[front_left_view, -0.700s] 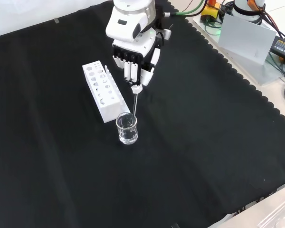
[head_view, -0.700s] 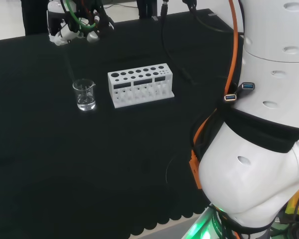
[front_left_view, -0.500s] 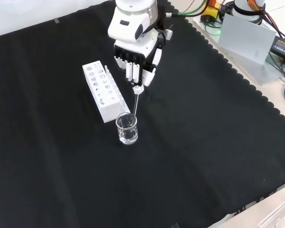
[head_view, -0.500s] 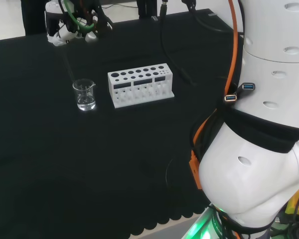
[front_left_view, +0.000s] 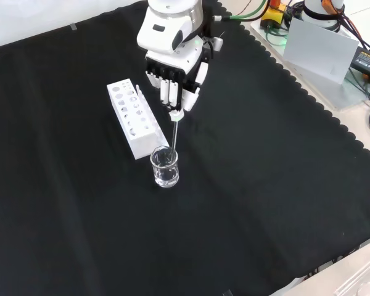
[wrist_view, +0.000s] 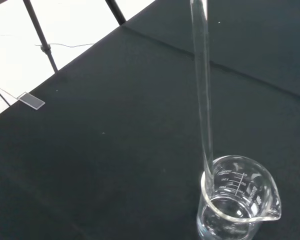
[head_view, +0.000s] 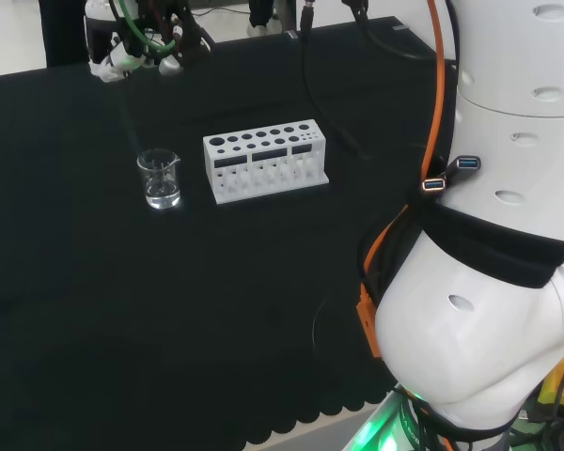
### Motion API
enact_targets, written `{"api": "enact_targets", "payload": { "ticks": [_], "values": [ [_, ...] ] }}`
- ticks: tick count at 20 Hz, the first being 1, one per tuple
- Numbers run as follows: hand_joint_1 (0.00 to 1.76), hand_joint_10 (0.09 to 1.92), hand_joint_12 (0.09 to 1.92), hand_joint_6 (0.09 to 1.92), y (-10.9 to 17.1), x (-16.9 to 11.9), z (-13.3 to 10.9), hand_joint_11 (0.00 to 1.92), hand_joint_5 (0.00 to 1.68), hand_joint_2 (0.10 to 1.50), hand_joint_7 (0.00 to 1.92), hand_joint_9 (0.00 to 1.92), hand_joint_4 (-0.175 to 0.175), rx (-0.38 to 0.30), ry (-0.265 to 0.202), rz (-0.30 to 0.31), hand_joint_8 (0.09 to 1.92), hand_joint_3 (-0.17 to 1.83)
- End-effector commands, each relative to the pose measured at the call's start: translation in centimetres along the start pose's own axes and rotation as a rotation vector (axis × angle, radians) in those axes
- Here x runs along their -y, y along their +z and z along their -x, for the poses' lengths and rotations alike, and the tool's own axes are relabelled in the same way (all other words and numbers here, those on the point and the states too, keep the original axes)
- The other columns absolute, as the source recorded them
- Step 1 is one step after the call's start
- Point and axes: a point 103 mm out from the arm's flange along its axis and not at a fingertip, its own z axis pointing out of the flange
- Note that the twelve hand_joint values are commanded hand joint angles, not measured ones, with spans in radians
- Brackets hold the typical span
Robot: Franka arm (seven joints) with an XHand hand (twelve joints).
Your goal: Put the glass rod back on the white test tube rack.
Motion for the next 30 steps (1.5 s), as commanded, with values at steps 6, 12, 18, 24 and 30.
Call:
{"api": "enact_targets", "payload": {
  "ticks": [6,12,18,24,30],
  "values": [
    [1.30,0.76,0.62,0.17,-1.9,1.0,1.7,1.70,1.29,1.12,1.14,1.73,-0.175,-0.011,0.042,0.015,1.08,-0.17],
    [1.30,0.76,0.62,0.17,-3.0,2.3,3.8,1.70,1.29,1.12,1.14,1.73,-0.175,-0.015,0.099,0.013,1.08,-0.17],
    [1.30,0.76,0.62,0.17,-3.6,3.6,5.1,1.70,1.30,1.12,1.14,1.73,-0.175,-0.023,0.141,0.019,1.08,-0.17],
    [1.30,0.76,0.62,0.16,-4.8,4.4,7.0,1.70,1.30,1.12,1.14,1.73,-0.175,-0.026,0.180,0.037,1.08,-0.17],
    [1.30,0.76,0.62,0.16,-5.2,5.2,9.6,1.70,1.30,1.12,1.15,1.73,-0.175,-0.033,0.226,0.046,1.07,-0.17]
  ]
}}
